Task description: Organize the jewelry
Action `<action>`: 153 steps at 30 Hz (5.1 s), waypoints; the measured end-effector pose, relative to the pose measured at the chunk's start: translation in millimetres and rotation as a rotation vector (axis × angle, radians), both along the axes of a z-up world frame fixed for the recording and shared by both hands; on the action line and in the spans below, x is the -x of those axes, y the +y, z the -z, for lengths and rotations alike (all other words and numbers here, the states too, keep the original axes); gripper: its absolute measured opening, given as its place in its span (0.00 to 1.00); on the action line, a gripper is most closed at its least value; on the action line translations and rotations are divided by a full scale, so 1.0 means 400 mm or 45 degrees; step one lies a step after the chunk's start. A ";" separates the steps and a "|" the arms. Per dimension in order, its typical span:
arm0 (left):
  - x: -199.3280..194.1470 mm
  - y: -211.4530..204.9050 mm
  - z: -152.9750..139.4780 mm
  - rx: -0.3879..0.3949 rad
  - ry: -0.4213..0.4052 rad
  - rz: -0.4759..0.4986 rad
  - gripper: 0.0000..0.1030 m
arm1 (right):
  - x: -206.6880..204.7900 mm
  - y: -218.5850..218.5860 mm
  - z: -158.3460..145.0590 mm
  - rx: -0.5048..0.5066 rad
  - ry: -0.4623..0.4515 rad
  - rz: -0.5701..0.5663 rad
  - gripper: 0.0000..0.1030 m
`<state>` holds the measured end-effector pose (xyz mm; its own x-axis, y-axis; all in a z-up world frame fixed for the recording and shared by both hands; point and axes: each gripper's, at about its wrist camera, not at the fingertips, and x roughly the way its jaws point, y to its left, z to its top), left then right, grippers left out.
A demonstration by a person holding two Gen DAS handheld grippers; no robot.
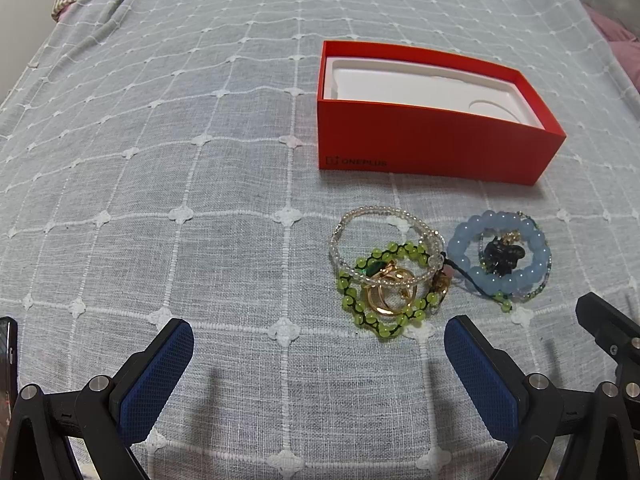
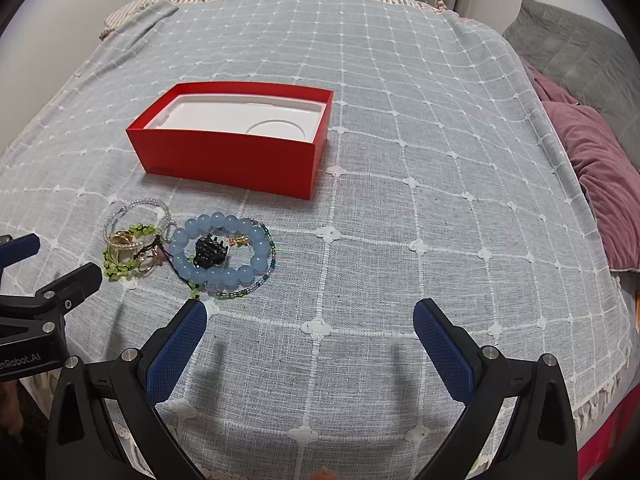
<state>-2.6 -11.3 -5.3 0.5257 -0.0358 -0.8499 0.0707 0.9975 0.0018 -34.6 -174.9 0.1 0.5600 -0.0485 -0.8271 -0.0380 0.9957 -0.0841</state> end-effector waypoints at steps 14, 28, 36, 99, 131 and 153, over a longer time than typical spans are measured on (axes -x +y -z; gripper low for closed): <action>0.000 0.001 0.000 0.000 0.001 0.000 1.00 | 0.001 0.001 -0.001 0.001 0.001 -0.001 1.00; 0.004 0.001 0.003 0.008 0.002 -0.003 1.00 | 0.002 -0.001 -0.001 0.002 0.001 -0.002 1.00; 0.000 0.007 0.013 0.018 0.011 -0.001 1.00 | 0.003 -0.003 -0.001 0.004 0.001 -0.001 1.00; -0.223 0.058 0.045 0.140 0.048 0.017 0.01 | -0.207 0.121 0.051 0.027 0.140 -0.688 0.26; -0.216 0.177 0.055 0.158 0.035 -0.093 0.00 | -0.179 0.293 0.081 0.029 0.116 -0.904 0.05; -0.157 0.154 -0.066 0.215 -0.118 0.013 0.00 | -0.086 0.144 -0.134 -0.184 -0.145 -0.691 0.05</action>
